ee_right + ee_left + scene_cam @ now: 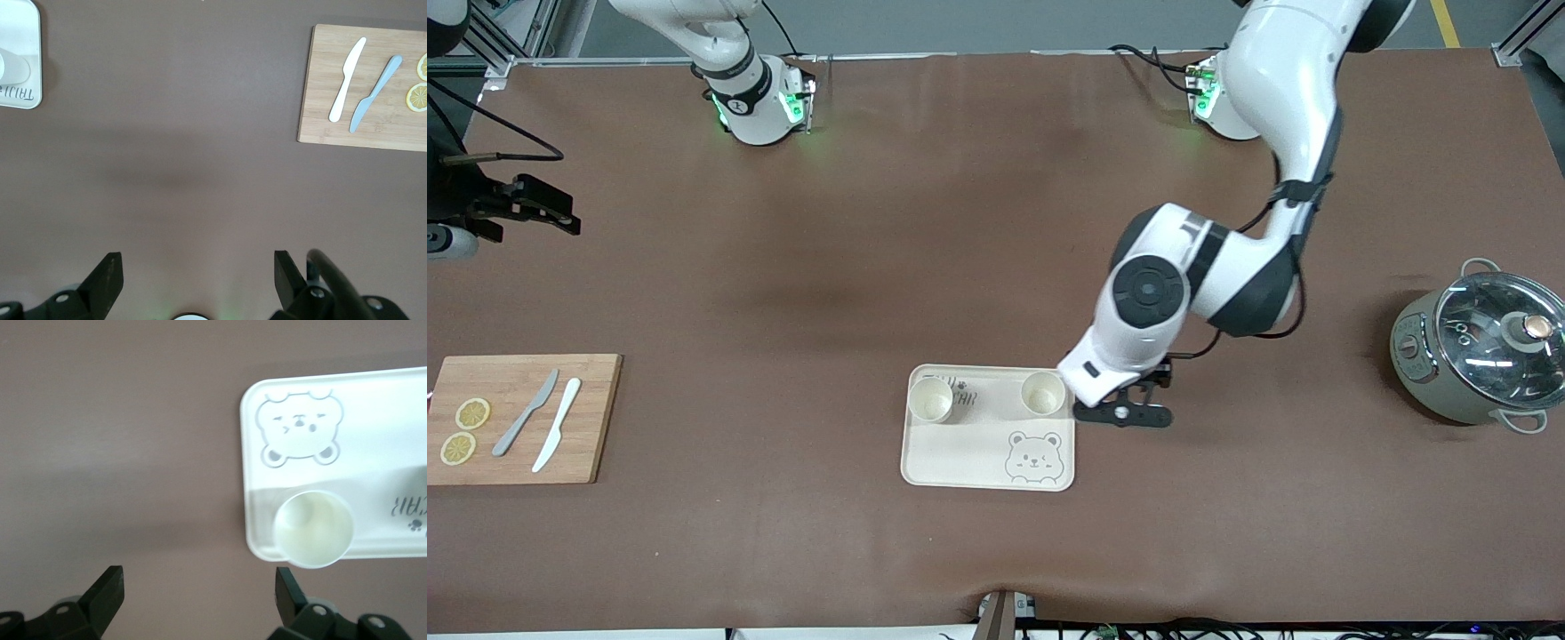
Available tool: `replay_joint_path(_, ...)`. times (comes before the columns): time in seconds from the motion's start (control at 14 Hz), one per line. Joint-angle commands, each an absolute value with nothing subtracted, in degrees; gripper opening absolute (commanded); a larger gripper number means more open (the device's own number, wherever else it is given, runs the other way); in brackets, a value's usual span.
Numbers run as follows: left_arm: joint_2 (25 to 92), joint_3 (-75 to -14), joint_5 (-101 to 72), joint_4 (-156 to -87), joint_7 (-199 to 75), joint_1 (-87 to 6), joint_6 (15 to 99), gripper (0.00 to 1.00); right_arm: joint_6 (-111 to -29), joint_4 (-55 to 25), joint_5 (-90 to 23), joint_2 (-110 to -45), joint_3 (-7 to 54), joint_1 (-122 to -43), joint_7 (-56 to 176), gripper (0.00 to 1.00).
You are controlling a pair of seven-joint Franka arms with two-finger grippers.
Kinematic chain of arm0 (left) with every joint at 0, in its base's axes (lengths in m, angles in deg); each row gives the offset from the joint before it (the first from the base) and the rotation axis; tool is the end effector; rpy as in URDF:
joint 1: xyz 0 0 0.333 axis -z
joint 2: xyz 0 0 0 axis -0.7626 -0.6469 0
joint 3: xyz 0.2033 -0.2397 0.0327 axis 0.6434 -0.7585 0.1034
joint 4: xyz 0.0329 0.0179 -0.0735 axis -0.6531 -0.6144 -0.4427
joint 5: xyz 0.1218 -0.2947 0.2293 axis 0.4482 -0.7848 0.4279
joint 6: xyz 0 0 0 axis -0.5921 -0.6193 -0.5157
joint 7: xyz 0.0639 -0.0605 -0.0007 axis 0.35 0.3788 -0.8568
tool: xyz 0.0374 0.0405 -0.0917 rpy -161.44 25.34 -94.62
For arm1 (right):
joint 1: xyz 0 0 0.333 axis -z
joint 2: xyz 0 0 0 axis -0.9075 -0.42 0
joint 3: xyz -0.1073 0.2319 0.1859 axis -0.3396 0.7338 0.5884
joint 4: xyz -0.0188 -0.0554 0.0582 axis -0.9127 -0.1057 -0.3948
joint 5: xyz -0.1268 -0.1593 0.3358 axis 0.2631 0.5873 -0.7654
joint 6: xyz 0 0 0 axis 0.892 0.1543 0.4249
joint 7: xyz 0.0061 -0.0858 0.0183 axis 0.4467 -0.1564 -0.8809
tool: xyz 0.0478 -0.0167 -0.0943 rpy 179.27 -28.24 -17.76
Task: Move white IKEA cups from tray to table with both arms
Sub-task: 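Lower the open left gripper around the cup nearest it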
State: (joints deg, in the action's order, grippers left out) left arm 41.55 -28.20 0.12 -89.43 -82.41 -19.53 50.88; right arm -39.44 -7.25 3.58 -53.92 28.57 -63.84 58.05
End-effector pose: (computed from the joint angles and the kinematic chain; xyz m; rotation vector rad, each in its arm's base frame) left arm 0.6452 -0.3867 0.3498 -3.0783 0.1678 -0.0622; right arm 0.5436 -0.0190 0.6094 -3.1277 -0.1417 0.1624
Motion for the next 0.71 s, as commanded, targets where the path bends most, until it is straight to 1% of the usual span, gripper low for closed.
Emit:
replay_joint_path(0.0, 38.02, -27.22, 0.60, -86.04, -84.17, -18.58, 53.39, 1.00, -38.53, -5.45, 3.66, -55.18, 28.70, -63.94, 58.90, 1.00)
replay_joint_path(0.29, 34.59, -27.31, -0.98, -85.60, -85.05, -18.49, 57.44, 1.00, -38.53, -5.45, 3.75, -55.71, 28.70, -64.38, 58.98, 1.00)
replay_joint_path(0.64, 31.86, -27.22, -4.05, -85.60, -86.97, -17.53, 61.75, 1.00, -38.53, -5.37, 4.71, -57.38, 28.70, -63.94, 58.54, 1.00)
